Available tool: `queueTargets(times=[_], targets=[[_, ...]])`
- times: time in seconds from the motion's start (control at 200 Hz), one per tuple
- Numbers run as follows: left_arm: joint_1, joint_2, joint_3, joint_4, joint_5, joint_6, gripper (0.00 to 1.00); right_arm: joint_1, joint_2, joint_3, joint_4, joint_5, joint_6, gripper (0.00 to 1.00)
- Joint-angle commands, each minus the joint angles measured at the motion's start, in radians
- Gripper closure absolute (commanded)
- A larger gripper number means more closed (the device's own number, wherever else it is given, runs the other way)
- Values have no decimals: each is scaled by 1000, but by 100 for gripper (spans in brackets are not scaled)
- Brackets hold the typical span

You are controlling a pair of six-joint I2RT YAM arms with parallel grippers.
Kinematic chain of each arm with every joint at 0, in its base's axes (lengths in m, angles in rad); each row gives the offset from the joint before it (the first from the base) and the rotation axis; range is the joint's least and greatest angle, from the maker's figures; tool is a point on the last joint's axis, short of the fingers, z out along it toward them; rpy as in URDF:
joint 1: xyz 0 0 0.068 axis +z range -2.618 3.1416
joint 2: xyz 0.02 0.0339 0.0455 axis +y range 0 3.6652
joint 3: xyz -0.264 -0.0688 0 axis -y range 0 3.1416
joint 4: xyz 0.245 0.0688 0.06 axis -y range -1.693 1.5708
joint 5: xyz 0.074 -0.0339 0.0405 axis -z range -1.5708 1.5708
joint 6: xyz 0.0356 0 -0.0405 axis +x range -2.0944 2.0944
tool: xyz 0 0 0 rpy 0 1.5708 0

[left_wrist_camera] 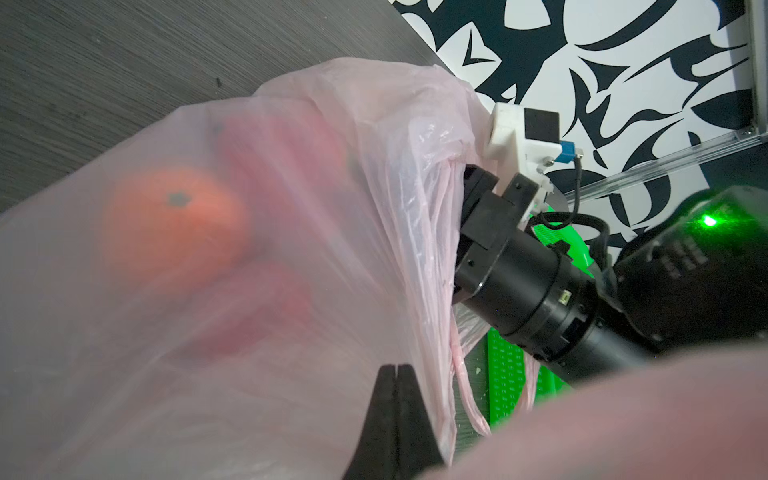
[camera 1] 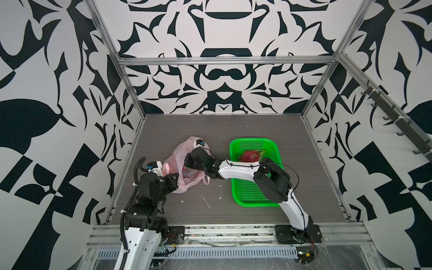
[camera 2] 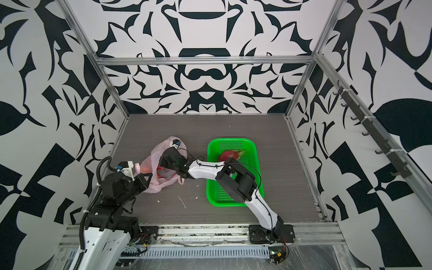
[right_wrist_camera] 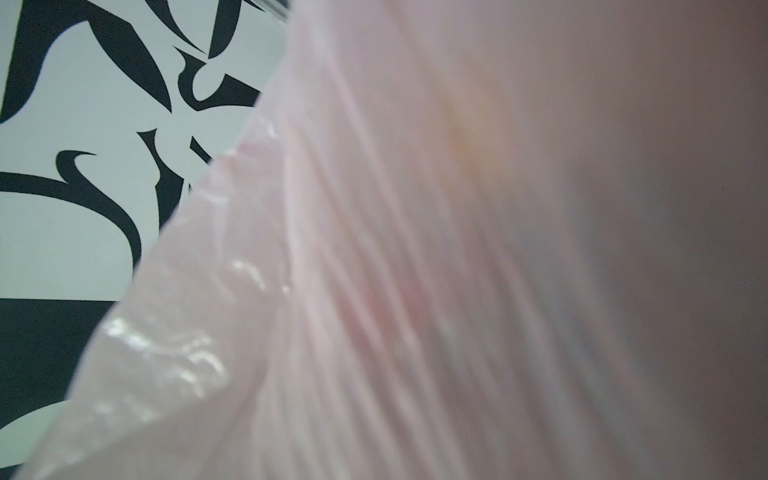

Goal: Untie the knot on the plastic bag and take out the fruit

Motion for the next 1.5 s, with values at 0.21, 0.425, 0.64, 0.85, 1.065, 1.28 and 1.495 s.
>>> queueTargets(times=[0.21,0.425,0.64,0.85,1.065,1.28,1.495], targets=[[-2,-19,-21,15,19,5,100,-6,8,42,59,-7,-4,75],[-2,-16,-37,26,25,-3,100,-6,7,35,88,-11,-2,79],[-2,-6,-37,37,30,-2,100,-10,15,39,101,-17,1,81],[-2,-12,-39,35,29,-1,100,-13,24,42,115,-26,13,82],[-2,-14,-38,30,30,-1,100,-15,28,32,136,-31,21,88],[-2,-12,-38,27,15,-6,100,-17,22,24,147,-37,23,91],[-2,-24,-35,9,-18,-16,100,-20,14,4,166,-40,23,96]])
